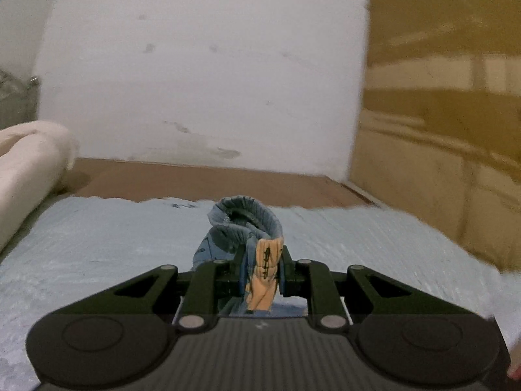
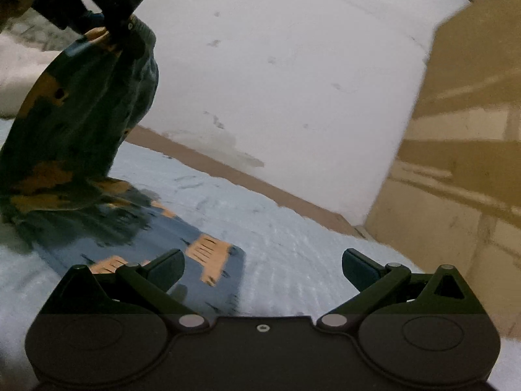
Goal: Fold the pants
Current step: 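Lift the pants end with the left gripper and fold it over the rest, then open the left gripper to release the folded end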
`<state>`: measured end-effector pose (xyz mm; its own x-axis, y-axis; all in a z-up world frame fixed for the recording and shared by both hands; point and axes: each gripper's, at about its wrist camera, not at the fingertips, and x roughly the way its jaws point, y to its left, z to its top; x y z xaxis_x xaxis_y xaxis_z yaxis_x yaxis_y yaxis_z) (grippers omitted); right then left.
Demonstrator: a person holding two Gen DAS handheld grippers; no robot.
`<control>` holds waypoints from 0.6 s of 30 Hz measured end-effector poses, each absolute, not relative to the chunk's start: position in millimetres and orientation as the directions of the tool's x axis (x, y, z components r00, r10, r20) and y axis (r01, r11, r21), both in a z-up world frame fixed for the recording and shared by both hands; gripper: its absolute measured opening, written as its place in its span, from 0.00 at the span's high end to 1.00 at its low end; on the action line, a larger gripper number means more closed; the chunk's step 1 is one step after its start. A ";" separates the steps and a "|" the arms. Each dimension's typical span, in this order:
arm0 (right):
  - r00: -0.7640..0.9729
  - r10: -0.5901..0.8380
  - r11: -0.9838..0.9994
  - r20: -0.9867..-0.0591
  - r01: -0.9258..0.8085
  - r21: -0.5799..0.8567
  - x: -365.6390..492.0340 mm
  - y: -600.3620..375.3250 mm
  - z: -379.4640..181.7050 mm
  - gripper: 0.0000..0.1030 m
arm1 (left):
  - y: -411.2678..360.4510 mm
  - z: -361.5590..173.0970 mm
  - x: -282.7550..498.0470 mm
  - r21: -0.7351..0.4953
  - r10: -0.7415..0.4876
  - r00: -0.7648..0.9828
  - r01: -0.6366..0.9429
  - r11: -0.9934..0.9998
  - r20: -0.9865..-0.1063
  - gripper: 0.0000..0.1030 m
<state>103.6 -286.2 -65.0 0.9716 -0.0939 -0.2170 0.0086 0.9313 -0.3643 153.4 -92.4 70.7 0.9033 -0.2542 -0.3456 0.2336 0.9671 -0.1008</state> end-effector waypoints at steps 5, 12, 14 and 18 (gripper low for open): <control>0.958 -0.169 0.936 -0.233 0.082 -0.341 107.0 -312.4 -70.3 0.01 | -142.7 45.6 154.2 -0.041 -0.299 0.850 0.313 0.949 -0.434 0.81; 0.938 -0.218 0.956 -0.269 0.151 -0.250 112.4 -342.6 -73.3 0.01 | -178.0 15.9 153.7 0.043 -0.279 0.814 0.348 0.937 -0.510 0.81; 0.934 -0.221 0.959 -0.281 0.155 -0.238 115.2 -346.8 -76.0 0.01 | -181.8 13.0 151.0 0.044 -0.279 0.806 0.352 0.935 -0.523 0.80; 0.926 -0.250 0.954 -0.282 0.186 -0.237 120.2 -355.0 -77.9 0.01 | -180.3 14.0 146.0 0.026 -0.292 0.790 0.362 0.932 -0.539 0.79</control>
<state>120.2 -355.0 -77.9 0.9261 -0.2504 -0.2822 0.1855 0.9535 -0.2374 146.0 -180.3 14.0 0.7905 -0.2917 -0.5385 0.3617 0.9319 0.0261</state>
